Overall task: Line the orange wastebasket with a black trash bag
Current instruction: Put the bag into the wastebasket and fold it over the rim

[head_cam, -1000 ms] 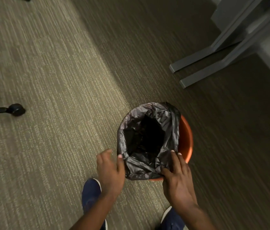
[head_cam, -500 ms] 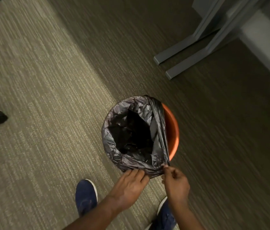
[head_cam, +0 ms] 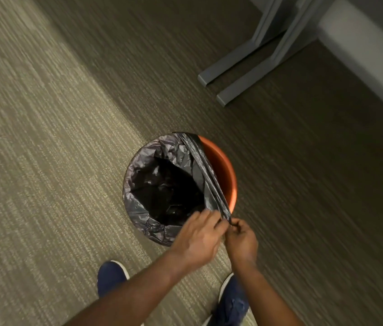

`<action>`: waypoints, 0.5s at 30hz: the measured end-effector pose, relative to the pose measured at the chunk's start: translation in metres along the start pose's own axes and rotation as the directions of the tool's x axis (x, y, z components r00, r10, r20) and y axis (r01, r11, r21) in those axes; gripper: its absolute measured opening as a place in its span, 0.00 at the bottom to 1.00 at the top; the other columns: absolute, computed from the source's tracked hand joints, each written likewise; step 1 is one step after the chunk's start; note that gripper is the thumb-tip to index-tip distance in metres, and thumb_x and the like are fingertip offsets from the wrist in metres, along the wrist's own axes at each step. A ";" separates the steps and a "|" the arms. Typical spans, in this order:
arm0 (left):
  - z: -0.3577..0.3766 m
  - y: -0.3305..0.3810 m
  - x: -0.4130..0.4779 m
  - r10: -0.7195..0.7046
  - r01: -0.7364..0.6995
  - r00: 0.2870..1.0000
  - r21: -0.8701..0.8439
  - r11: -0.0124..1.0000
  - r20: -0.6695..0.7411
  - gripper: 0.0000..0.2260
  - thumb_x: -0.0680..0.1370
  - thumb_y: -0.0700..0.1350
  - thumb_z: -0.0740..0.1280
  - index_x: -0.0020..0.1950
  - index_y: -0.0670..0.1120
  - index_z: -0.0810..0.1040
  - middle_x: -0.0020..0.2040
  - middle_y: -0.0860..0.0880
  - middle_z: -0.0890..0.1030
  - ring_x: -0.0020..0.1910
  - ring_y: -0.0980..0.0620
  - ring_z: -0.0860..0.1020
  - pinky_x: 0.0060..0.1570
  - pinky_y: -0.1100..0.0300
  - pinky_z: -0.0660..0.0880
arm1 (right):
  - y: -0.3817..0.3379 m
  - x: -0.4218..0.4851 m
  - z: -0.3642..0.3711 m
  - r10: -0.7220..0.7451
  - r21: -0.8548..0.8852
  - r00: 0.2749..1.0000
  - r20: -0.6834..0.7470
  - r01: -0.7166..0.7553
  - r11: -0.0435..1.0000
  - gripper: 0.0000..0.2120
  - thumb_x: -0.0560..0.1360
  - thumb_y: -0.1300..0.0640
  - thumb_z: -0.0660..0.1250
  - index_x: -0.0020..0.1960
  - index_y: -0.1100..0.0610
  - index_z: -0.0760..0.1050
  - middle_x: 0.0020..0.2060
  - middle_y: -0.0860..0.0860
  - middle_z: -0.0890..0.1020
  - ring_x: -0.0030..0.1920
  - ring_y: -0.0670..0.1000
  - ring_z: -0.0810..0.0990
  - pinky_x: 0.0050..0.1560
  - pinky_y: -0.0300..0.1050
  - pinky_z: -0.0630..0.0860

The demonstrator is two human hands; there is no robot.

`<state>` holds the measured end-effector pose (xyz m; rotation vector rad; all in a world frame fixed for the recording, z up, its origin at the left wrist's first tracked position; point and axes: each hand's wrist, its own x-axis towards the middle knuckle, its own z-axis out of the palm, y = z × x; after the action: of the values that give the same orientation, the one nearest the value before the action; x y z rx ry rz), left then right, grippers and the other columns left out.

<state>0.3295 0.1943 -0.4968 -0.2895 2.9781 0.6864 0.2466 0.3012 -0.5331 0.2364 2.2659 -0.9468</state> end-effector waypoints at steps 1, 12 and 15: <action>-0.004 -0.005 0.019 0.024 -0.023 1.000 0.067 0.997 -0.016 0.14 0.74 0.43 0.63 0.59 0.46 0.79 0.52 0.47 0.79 0.51 0.47 0.78 0.49 0.51 0.78 | 0.000 0.004 0.000 -0.003 -0.018 1.000 -0.010 0.003 1.000 0.05 0.77 0.59 0.68 0.45 0.52 0.82 0.34 0.49 0.85 0.36 0.50 0.82 0.39 0.45 0.74; -0.009 -0.051 0.120 0.303 -0.345 0.938 0.372 0.862 0.167 0.13 0.77 0.42 0.65 0.60 0.46 0.81 0.55 0.45 0.81 0.56 0.42 0.76 0.59 0.45 0.70 | -0.013 0.040 -0.004 -0.030 -0.017 0.999 -0.033 0.029 0.999 0.07 0.78 0.58 0.68 0.42 0.51 0.80 0.35 0.49 0.84 0.39 0.52 0.82 0.43 0.44 0.73; -0.009 -0.049 0.133 0.306 -0.354 0.934 0.362 0.862 0.185 0.13 0.77 0.43 0.65 0.60 0.46 0.81 0.56 0.44 0.81 0.59 0.41 0.77 0.62 0.44 0.67 | -0.018 0.049 -0.004 -0.026 -0.020 0.999 -0.024 0.025 0.999 0.09 0.79 0.58 0.66 0.41 0.49 0.79 0.35 0.50 0.85 0.40 0.55 0.84 0.44 0.46 0.77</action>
<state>0.2083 0.1253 -0.5247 0.2879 2.9781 0.1034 0.2004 0.2865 -0.5518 0.2122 2.3045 -0.9389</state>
